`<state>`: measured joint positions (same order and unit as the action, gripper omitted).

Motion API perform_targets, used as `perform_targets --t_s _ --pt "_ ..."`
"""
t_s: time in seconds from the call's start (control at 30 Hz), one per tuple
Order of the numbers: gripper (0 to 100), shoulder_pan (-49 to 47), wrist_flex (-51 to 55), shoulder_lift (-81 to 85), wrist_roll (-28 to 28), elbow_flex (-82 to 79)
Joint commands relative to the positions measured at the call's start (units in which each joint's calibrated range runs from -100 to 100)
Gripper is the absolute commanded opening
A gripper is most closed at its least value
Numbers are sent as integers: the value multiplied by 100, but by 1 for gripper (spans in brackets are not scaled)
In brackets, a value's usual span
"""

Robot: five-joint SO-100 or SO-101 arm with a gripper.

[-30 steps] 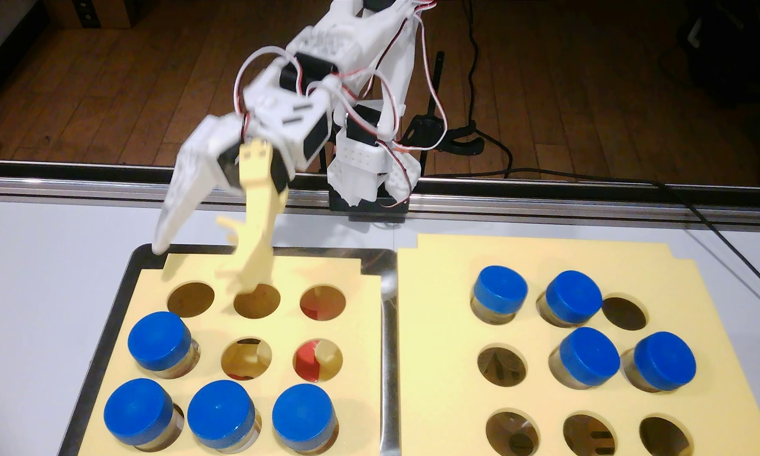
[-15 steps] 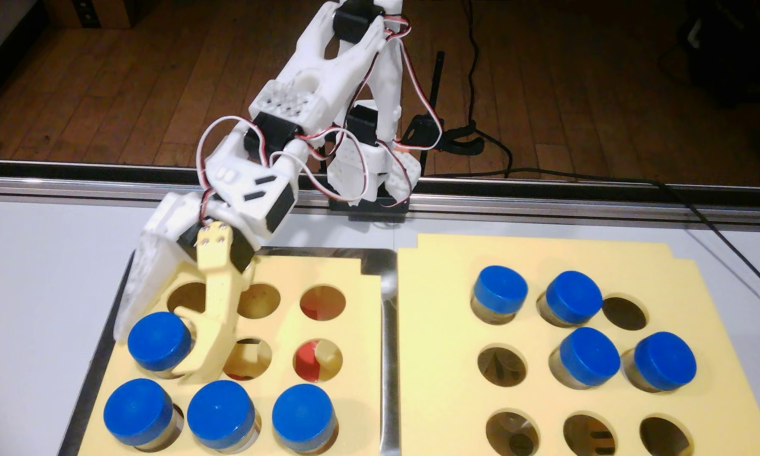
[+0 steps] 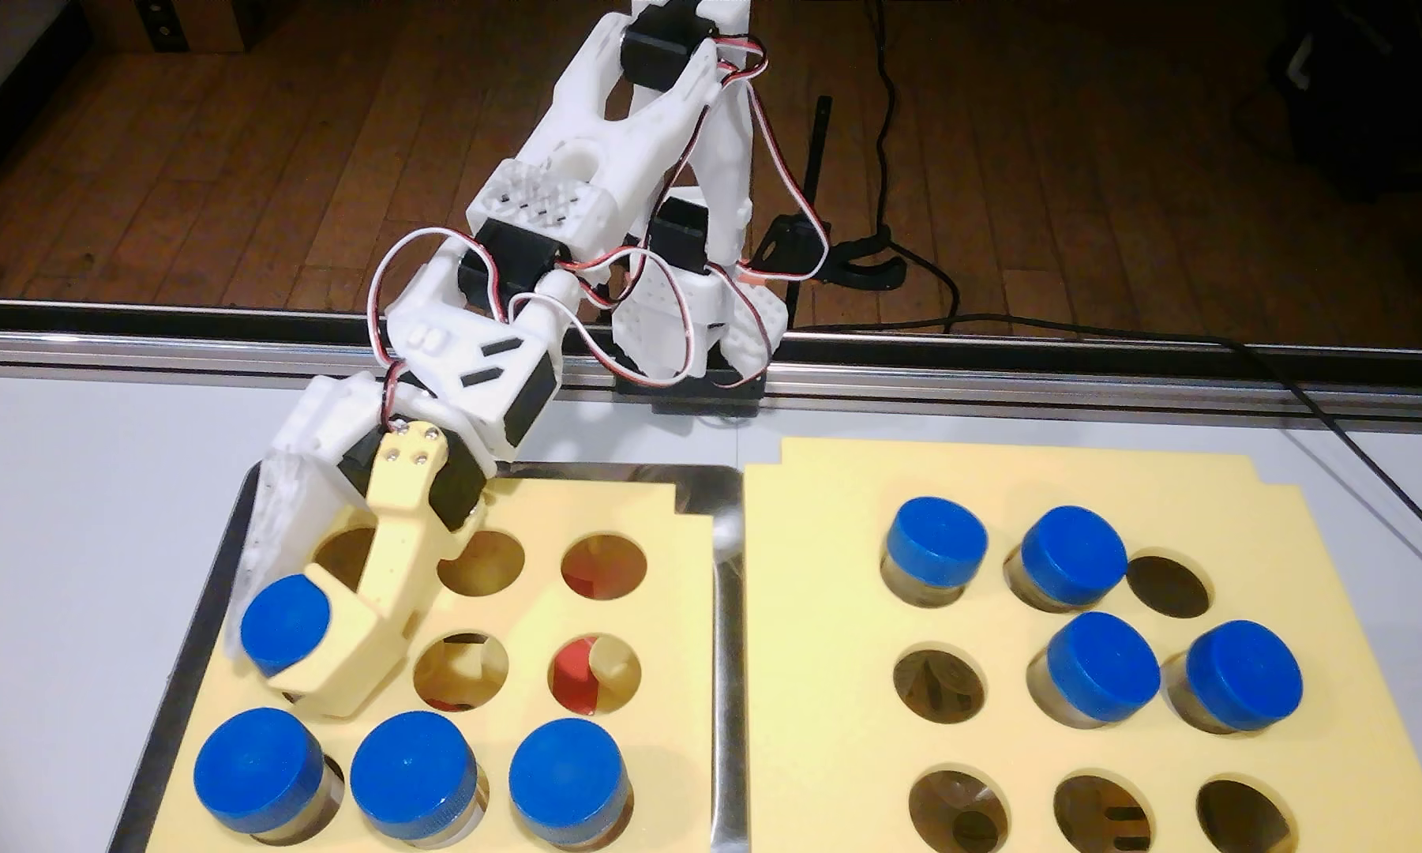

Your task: Move the test tubes

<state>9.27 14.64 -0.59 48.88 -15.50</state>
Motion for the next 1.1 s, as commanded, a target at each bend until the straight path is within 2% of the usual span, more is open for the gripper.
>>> perform_targets --t_s 0.0,0.03,0.07,0.13,0.2,0.43,0.53,0.6,0.8,0.9,1.07 --pt "9 18 26 533 13 565" --pt "9 48 210 680 13 656" --pt "9 70 1030 1002 39 938" --pt "9 70 2023 1288 50 1283" --pt "9 70 2506 1592 50 1646" --pt "9 -130 2506 2764 3 2726" --pt "9 -656 2496 2869 3 2681" --pt "9 -1419 2467 2721 -3 2508" --pt "9 -2872 2467 1931 -3 2127" --pt "9 -3442 2467 1488 -3 2199" --pt "9 -3813 2467 1201 -3 2190"
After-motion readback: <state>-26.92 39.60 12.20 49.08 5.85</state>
